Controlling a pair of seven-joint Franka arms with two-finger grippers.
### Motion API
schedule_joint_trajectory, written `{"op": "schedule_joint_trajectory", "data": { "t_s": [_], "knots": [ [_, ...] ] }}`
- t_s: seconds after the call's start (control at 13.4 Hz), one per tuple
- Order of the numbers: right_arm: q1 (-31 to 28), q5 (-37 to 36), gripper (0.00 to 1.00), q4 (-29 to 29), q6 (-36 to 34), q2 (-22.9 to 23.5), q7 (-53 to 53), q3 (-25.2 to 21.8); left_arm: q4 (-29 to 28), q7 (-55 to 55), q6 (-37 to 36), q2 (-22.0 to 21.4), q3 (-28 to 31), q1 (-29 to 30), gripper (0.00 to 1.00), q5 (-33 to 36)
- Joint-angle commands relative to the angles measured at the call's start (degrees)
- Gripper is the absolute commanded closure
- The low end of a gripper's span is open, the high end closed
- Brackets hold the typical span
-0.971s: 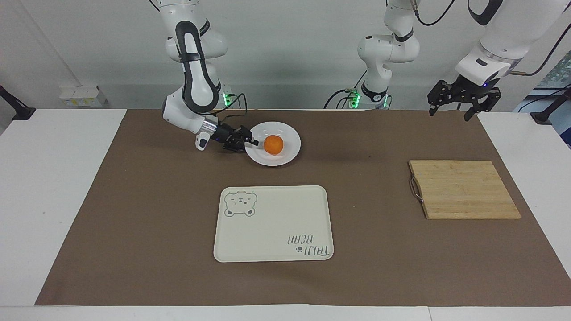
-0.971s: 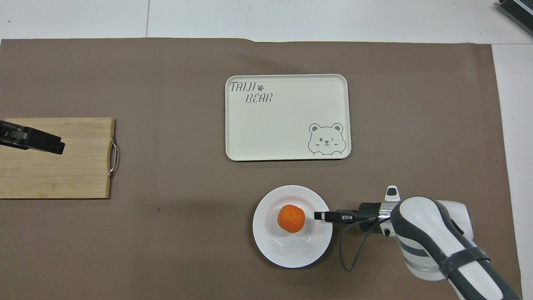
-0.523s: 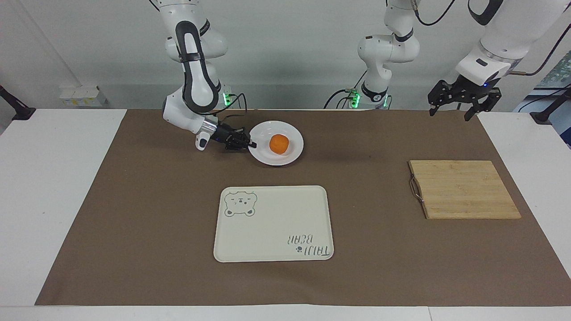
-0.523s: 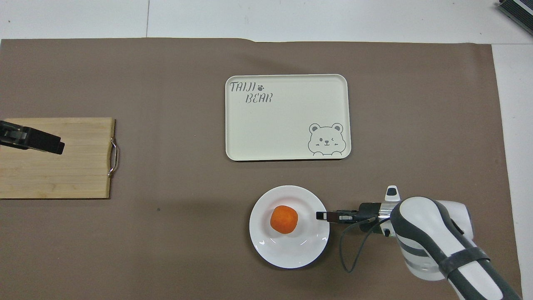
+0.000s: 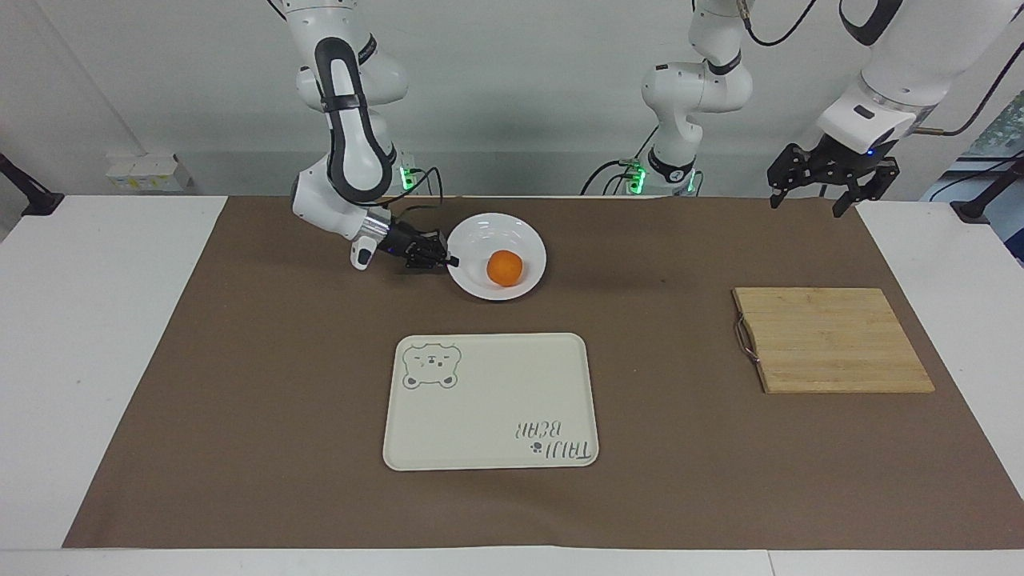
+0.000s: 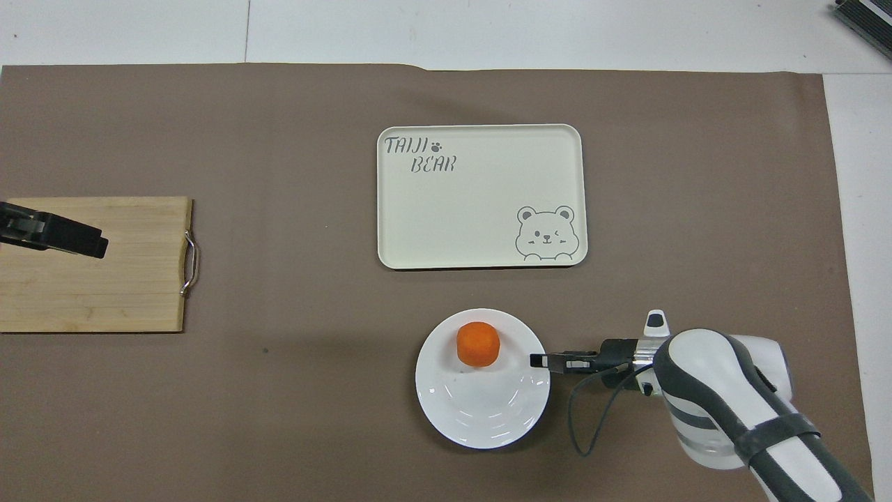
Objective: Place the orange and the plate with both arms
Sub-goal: 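Grip the plate rim with the right gripper, then slide the plate with the right gripper onto the bear tray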
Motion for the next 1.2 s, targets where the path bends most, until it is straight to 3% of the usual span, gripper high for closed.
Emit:
{"op": "schedule_joint_trajectory", "data": {
  "t_s": [0.0, 0.37, 0.75, 1.12],
  "knots": [
    [-0.8, 1.4, 1.00, 1.2, 0.0, 1.0, -5.5, 0.2, -1.2, -0.6, -0.2, -1.3, -0.4, 0.5, 0.00, 1.0],
    [-1.4, 2.2, 1.00, 2.6, -0.4, 0.4, -9.3, 0.1, -1.2, -0.6, -0.2, -1.3, -0.4, 0.5, 0.00, 1.0],
    [-0.9, 2.2, 1.00, 7.6, -1.6, -1.3, -0.3, 0.2, -1.2, -0.6, -0.2, -1.3, -0.4, 0.5, 0.00, 1.0],
    [-1.2, 2.2, 1.00, 10.7, -2.3, -1.2, 1.6, 0.1, -1.2, -0.6, -0.2, -1.3, -0.4, 0.5, 0.00, 1.0]
  ]
}}
